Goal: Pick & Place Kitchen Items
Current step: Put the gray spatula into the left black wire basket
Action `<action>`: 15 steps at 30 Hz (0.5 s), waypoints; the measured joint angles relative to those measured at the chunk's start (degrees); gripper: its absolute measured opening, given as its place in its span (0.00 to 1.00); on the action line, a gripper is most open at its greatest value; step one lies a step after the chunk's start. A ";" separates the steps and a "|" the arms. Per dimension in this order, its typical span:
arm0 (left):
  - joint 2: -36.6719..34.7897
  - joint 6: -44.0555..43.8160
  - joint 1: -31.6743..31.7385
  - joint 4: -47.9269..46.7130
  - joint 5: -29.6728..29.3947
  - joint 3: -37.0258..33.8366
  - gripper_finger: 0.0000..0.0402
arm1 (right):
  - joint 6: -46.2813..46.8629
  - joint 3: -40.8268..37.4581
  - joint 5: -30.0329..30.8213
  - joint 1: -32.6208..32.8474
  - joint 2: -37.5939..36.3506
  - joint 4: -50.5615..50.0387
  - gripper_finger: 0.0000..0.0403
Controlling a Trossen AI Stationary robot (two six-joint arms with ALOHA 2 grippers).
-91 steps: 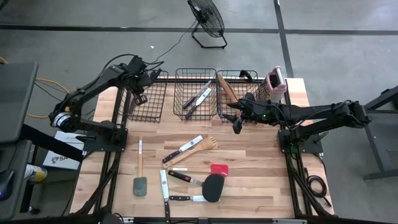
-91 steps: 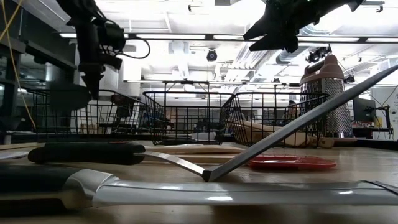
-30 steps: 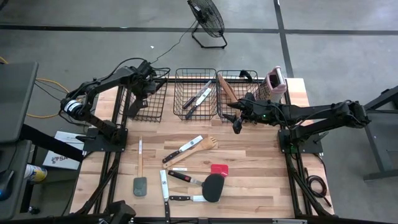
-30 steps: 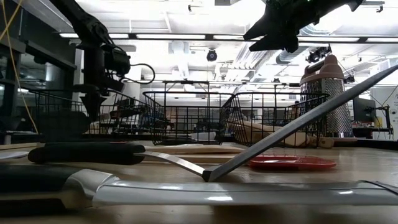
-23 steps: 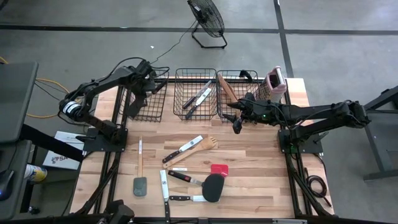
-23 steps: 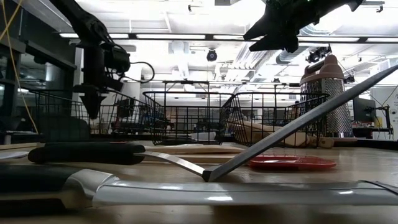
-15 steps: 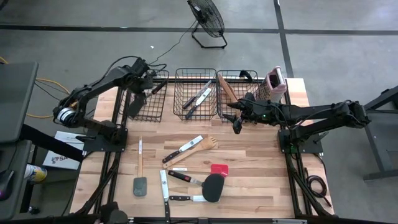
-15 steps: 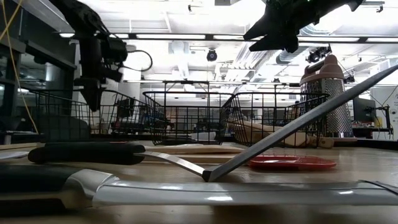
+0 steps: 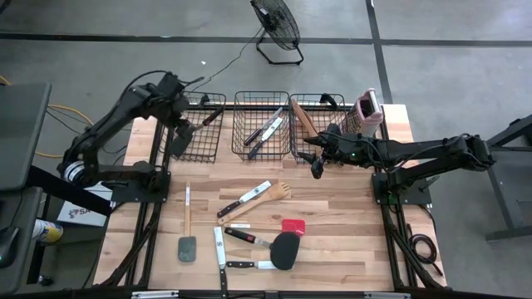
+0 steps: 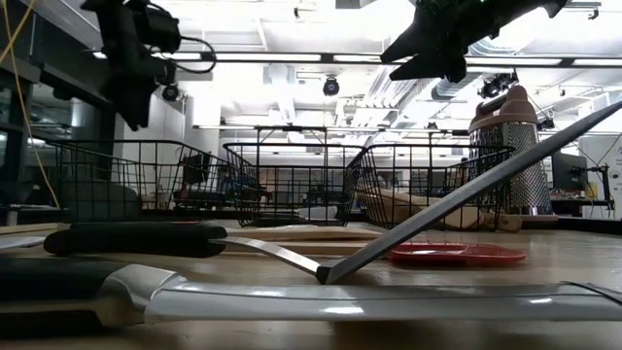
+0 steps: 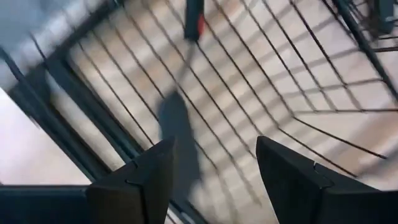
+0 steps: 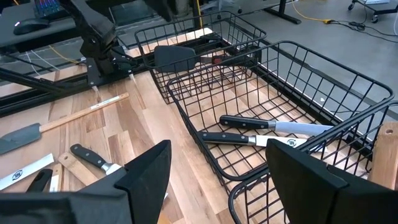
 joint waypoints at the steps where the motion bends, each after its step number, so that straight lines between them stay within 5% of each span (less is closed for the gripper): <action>1: -0.29 -3.09 -0.11 -1.93 0.74 0.14 0.53 | 0.00 0.00 0.00 0.00 0.00 0.00 0.63; 15: -4.39 -34.72 -19.75 -11.00 0.89 0.25 0.53 | 1.49 0.02 -0.16 0.01 0.00 -0.50 0.63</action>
